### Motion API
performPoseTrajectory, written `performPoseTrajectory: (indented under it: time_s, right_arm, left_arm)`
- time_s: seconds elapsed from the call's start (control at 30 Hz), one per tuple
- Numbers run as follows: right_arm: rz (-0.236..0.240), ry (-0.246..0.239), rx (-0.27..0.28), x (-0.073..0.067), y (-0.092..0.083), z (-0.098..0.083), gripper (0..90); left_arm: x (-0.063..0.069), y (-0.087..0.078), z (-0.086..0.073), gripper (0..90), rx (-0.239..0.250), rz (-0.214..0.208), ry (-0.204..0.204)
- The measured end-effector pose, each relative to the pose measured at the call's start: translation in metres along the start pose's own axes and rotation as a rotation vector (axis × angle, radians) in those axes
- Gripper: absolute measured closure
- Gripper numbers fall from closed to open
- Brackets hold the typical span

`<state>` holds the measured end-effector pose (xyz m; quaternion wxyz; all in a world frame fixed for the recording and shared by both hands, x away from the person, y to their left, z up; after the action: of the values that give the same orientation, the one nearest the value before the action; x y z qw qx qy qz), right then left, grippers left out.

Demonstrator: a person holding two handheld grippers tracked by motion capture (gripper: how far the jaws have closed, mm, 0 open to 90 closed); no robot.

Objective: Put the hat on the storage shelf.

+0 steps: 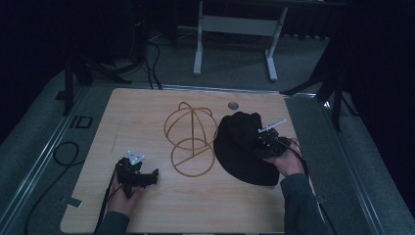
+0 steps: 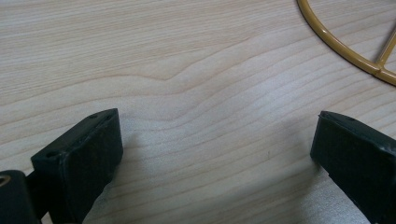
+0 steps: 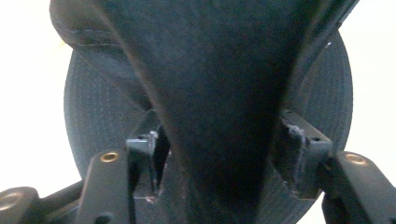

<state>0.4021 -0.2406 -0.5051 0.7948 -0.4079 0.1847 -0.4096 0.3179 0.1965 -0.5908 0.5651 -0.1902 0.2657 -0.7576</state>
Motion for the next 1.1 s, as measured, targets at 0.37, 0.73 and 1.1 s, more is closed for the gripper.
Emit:
performPoseTrajectory:
  time_s: [0.37,0.73,1.1]
  right_arm:
    - [0.010,-0.025,-0.090,-0.001,0.005,0.011,68.3]
    - [-0.018,-0.042,-0.148,0.001,0.010,0.018,85.7]
    - [-0.006,-0.047,-0.130,0.001,0.002,0.020,87.5]
  left_arm:
    - [0.000,0.000,0.000,2.6,-0.001,-0.002,0.002]
    - [0.000,0.000,0.000,2.6,-0.001,-0.004,0.004]
    - [0.001,0.000,0.000,2.6,0.001,-0.006,0.004]
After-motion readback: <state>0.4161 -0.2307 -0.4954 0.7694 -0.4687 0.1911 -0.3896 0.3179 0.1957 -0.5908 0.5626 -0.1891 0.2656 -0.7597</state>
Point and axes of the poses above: each handheld gripper's, and its own axes: y roughly forward along the jaws, z roughly out of its top, x roughly to its right, the point moved 3 cm from there along y, roughly forward along the jaws, and after that the axes turned 8 degrees about x, right-handed, at the moved point
